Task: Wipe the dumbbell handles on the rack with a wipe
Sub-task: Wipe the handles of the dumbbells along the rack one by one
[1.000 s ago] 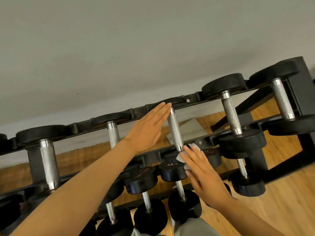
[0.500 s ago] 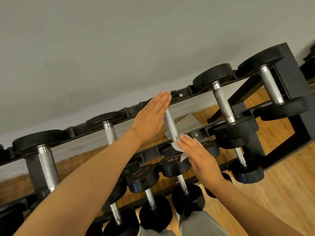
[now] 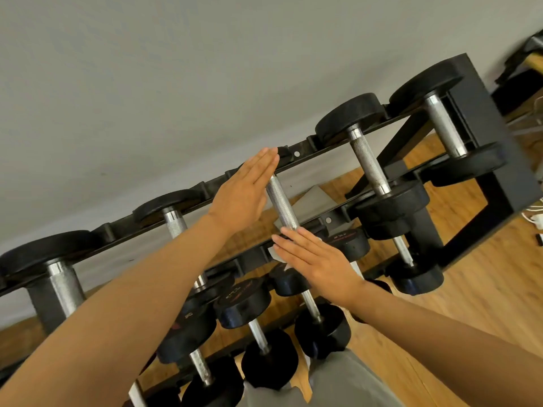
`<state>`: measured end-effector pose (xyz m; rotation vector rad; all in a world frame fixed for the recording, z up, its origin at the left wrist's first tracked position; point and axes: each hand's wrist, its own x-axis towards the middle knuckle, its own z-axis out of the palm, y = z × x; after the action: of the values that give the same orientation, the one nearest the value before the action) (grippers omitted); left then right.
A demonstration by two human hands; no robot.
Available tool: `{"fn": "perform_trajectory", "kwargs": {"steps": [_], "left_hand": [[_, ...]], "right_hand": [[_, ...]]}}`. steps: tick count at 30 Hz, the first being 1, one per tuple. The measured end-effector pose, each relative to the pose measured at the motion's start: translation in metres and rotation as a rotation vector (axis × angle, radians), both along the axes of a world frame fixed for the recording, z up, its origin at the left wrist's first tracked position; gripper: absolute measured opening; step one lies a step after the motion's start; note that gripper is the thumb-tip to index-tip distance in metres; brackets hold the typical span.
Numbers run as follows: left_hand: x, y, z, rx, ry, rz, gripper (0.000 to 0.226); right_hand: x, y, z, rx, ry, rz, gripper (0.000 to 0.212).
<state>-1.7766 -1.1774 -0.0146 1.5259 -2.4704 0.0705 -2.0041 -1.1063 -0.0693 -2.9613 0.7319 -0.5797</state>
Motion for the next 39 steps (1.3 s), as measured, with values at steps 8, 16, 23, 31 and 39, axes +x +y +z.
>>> {"fn": "perform_trajectory", "kwargs": {"steps": [8, 16, 23, 31, 39], "left_hand": [[0.000, -0.001, -0.006, -0.021, 0.078, -0.024, 0.057], [0.000, -0.001, -0.005, -0.013, 0.073, -0.015, 0.057], [-0.001, 0.000, -0.004, -0.012, 0.106, -0.024, 0.059], [0.001, -0.001, -0.005, -0.018, 0.094, -0.023, 0.058], [0.000, -0.002, -0.011, -0.028, 0.113, -0.017, 0.057]], "right_hand": [[-0.028, -0.006, 0.001, 0.266, -0.184, -0.199, 0.065], [0.011, -0.009, 0.007, 0.061, -0.086, -0.068, 0.040], [-0.001, 0.001, 0.005, 0.258, -0.297, -0.283, 0.036], [0.019, 0.001, -0.004, 0.065, -0.145, -0.146, 0.029], [0.011, 0.012, -0.004, 0.323, -0.439, -0.409, 0.039]]}}
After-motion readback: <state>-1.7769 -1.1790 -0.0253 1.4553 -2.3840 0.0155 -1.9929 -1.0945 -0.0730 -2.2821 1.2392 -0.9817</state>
